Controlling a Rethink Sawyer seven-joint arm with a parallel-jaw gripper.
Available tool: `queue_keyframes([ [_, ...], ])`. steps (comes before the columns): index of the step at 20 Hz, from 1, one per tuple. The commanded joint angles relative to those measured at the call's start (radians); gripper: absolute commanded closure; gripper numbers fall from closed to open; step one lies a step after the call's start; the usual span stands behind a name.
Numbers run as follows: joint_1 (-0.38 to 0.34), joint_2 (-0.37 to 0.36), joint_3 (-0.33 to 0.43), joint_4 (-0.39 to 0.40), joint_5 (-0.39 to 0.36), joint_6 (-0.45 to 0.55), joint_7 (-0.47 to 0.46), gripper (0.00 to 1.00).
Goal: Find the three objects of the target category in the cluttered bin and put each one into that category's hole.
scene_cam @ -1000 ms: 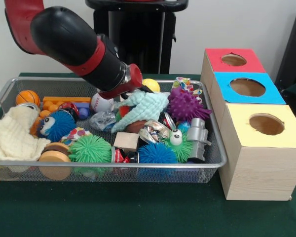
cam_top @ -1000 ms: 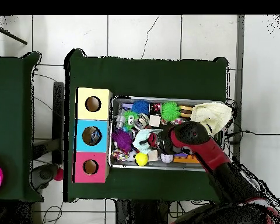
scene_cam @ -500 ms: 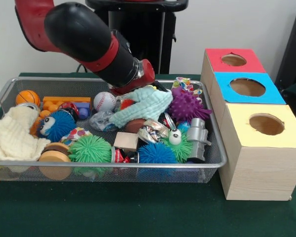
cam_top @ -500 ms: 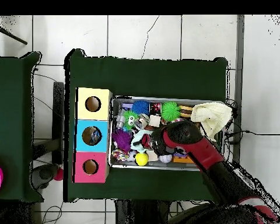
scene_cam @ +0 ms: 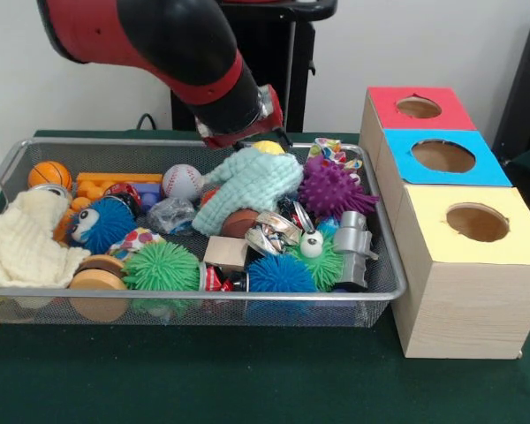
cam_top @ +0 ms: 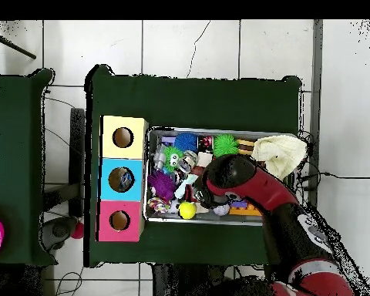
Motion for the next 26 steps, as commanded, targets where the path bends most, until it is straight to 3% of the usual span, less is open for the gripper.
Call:
queue_keyframes([
  [1,0.068,-0.06,-0.123,-0.204,-0.104,0.201,0.251,0.0],
  [11,0.089,-0.072,-0.142,-0.204,-0.127,0.219,0.208,0.0],
  [16,0.101,-0.06,-0.169,-0.241,-0.181,0.191,0.159,0.0],
  [19,0.092,-0.038,-0.164,-0.274,-0.216,0.059,0.124,0.0],
  [22,0.057,-0.02,-0.109,-0.276,-0.298,-0.077,-0.029,0.0],
  [26,0.017,-0.005,-0.056,-0.256,-0.354,-0.22,-0.08,0.0],
])
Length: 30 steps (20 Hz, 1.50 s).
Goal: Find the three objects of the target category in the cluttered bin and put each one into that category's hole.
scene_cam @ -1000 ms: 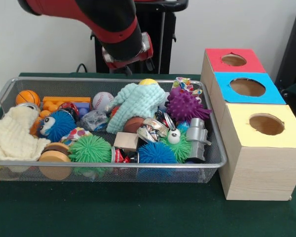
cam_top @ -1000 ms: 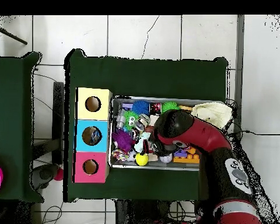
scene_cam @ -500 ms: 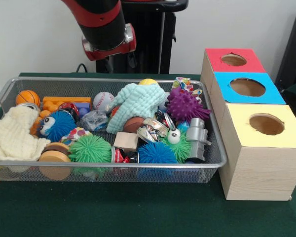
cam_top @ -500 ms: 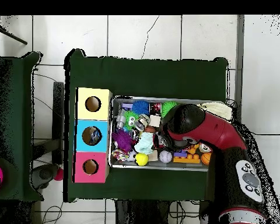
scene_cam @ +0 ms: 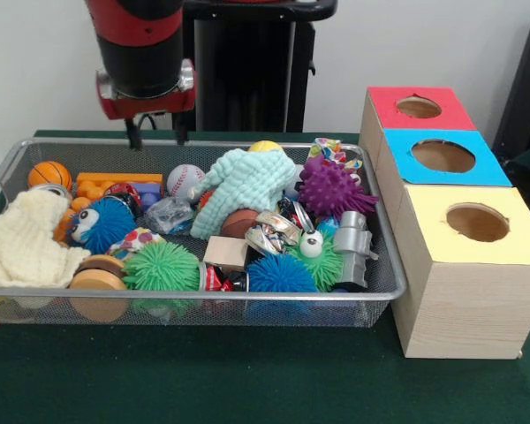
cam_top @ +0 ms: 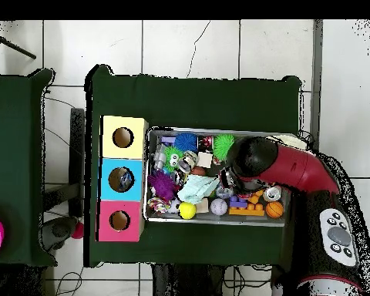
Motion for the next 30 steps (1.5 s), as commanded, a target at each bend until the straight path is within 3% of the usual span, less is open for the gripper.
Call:
queue_keyframes([
  [1,-0.059,0.077,0.11,-0.02,-0.134,-0.248,-0.098,0.0],
  [6,-0.112,0.109,0.171,0.016,-0.15,-0.38,-0.078,0.0],
  [10,-0.142,0.134,0.212,0.025,-0.142,-0.426,-0.05,0.0],
  [15,-0.155,0.162,0.224,0.042,-0.099,-0.382,0.007,0.0],
  [19,-0.149,0.17,0.228,0.041,-0.048,-0.29,0.057,0.0],
  [30,-0.136,0.118,0.204,0.051,-0.05,-0.177,0.051,0.0],
])
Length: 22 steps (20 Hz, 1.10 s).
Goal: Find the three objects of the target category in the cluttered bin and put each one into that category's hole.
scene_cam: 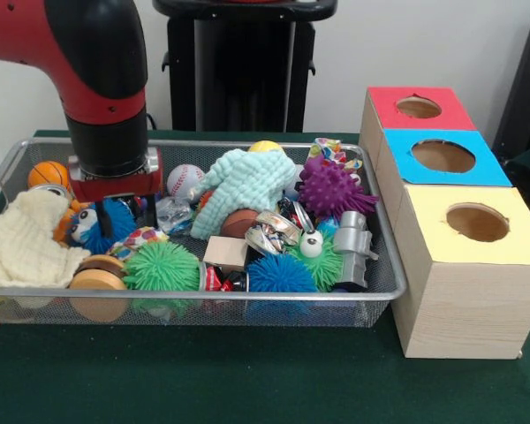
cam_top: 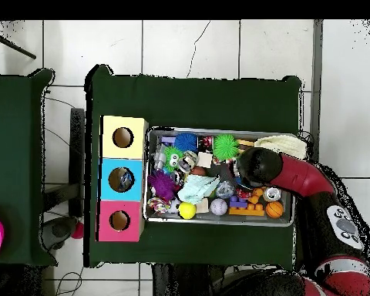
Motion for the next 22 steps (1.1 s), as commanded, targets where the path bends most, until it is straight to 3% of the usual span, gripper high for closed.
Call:
queue_keyframes([
  [1,0.017,-0.016,0.065,0.045,0.022,0.152,0.053,0.0],
  [8,0.018,-0.019,0.066,0.036,0.0,0.177,0.032,0.0],
  [14,-0.012,0.028,0.069,0.056,-0.005,0.157,0.026,0.0],
  [22,-0.058,0.074,0.12,0.102,0.043,0.124,0.042,0.0],
])
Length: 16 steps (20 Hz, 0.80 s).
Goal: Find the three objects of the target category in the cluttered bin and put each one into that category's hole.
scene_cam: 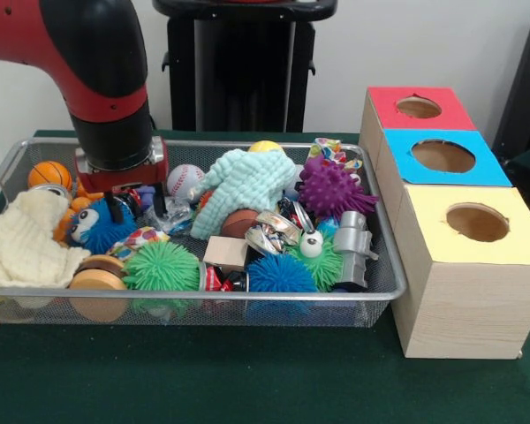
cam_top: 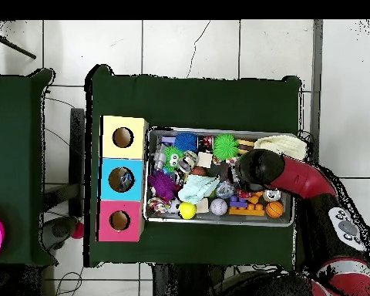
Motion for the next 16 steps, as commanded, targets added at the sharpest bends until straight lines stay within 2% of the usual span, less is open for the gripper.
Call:
queue_keyframes([
  [1,-0.042,0.075,0.11,0.095,0.04,0.036,0.044,0.0],
  [10,-0.068,0.065,0.148,0.172,0.085,0.045,0.08,0.0],
  [16,-0.07,0.063,0.146,0.194,0.066,0.011,0.059,0.0],
])
